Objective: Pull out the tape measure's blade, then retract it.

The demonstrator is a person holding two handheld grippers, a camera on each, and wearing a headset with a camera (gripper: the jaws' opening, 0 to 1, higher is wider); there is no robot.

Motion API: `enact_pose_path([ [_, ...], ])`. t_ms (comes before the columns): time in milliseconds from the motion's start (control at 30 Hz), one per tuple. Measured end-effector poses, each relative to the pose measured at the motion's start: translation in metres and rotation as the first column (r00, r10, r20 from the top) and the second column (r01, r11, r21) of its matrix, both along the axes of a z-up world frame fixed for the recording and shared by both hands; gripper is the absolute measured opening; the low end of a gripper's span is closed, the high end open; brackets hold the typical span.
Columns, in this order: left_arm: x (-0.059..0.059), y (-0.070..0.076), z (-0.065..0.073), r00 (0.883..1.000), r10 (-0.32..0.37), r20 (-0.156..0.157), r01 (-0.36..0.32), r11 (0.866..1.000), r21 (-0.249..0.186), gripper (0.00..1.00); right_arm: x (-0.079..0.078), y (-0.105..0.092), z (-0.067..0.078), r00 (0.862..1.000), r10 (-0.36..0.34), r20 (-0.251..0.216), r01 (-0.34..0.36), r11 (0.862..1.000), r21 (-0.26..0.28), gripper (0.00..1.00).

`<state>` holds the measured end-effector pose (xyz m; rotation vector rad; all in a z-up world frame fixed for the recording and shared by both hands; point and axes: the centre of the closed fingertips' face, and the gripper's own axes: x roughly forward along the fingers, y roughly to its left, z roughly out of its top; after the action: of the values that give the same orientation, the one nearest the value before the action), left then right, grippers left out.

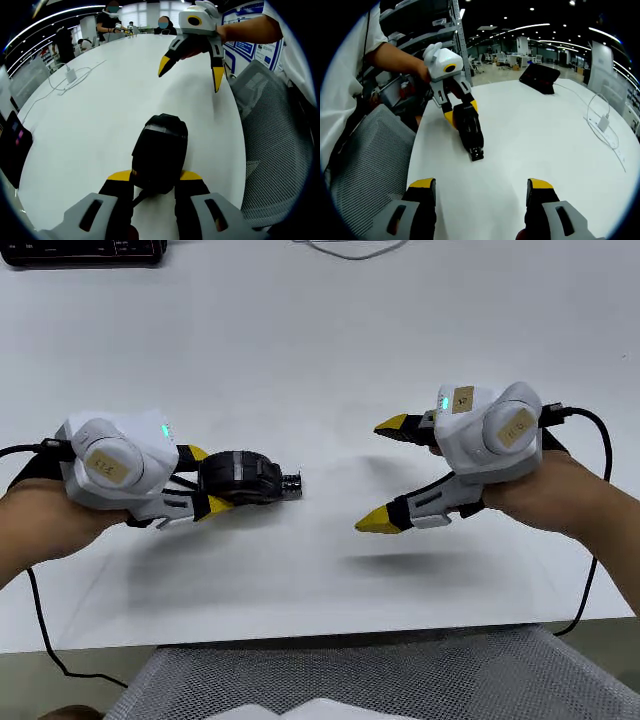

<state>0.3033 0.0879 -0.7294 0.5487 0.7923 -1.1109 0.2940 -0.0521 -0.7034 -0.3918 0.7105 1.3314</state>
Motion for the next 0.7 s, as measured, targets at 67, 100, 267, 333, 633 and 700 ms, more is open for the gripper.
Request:
enact_pose_path([
  [67,0.000,0.000,0.000,1.000,-0.003,0.000,0.003,1.000,0.003,0.26,0.001,0.003,-0.001,1.000,0.008,0.001,-0.008,1.000,0.002,0.71],
  [100,0.000,0.000,0.000,1.000,-0.006,0.001,0.006,1.000,0.004,0.26,0.002,0.004,-0.002,1.000,0.011,0.002,-0.011,1.000,0.002,0.71],
  [267,0.000,0.000,-0.001,1.000,-0.008,0.000,0.008,1.000,0.009,0.26,0.003,0.011,-0.006,0.999,0.035,0.007,-0.035,0.999,0.001,0.66],
  [333,0.000,0.000,-0.001,1.000,-0.010,0.002,0.010,1.000,0.013,0.26,0.003,0.014,-0.009,0.999,0.041,0.007,-0.041,0.999,-0.001,0.66],
  [633,0.000,0.000,-0.001,1.000,-0.008,-0.001,0.008,1.000,0.016,0.26,0.004,0.025,-0.013,0.998,0.057,0.007,-0.057,0.998,0.007,0.60],
  [700,0.000,0.000,-0.001,1.000,-0.010,-0.002,0.010,1.000,0.018,0.26,0.003,0.028,-0.013,0.998,0.062,0.004,-0.062,0.998,0.012,0.58],
])
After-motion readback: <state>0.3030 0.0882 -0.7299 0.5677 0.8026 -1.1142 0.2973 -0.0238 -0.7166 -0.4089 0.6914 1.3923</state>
